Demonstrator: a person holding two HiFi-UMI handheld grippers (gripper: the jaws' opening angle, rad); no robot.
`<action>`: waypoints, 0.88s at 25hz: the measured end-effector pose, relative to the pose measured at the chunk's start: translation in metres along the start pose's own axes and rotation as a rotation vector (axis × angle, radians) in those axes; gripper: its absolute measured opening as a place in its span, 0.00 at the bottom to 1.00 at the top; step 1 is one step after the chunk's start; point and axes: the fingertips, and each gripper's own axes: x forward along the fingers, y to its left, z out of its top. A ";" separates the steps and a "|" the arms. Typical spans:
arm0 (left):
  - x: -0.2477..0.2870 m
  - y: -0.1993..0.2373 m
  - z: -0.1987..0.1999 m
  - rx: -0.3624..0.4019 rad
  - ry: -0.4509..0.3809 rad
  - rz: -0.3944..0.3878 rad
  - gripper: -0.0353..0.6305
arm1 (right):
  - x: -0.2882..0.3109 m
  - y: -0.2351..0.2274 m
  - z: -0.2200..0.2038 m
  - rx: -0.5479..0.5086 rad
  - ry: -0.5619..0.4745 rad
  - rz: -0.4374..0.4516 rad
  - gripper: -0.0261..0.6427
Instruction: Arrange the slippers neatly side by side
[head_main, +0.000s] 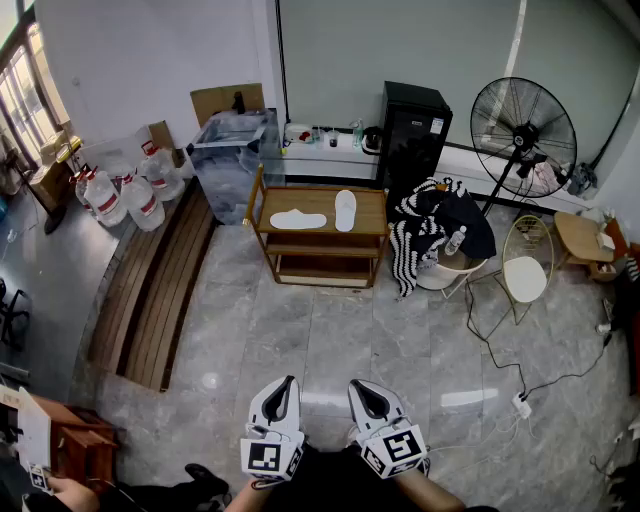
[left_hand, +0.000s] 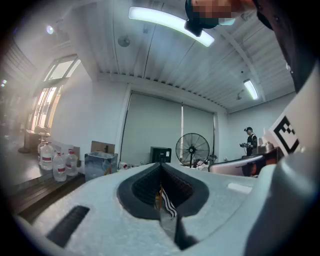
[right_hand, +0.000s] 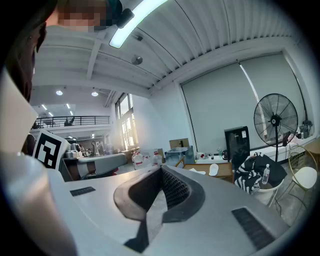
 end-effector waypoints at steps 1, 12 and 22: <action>0.000 0.000 0.000 0.000 0.000 0.000 0.08 | 0.000 0.000 0.000 -0.002 0.000 0.001 0.05; -0.001 0.000 -0.002 0.005 -0.005 -0.003 0.08 | 0.002 0.001 -0.002 0.002 -0.006 0.004 0.05; -0.004 0.014 -0.001 -0.003 -0.010 -0.004 0.08 | 0.014 0.009 0.002 0.001 -0.020 -0.016 0.05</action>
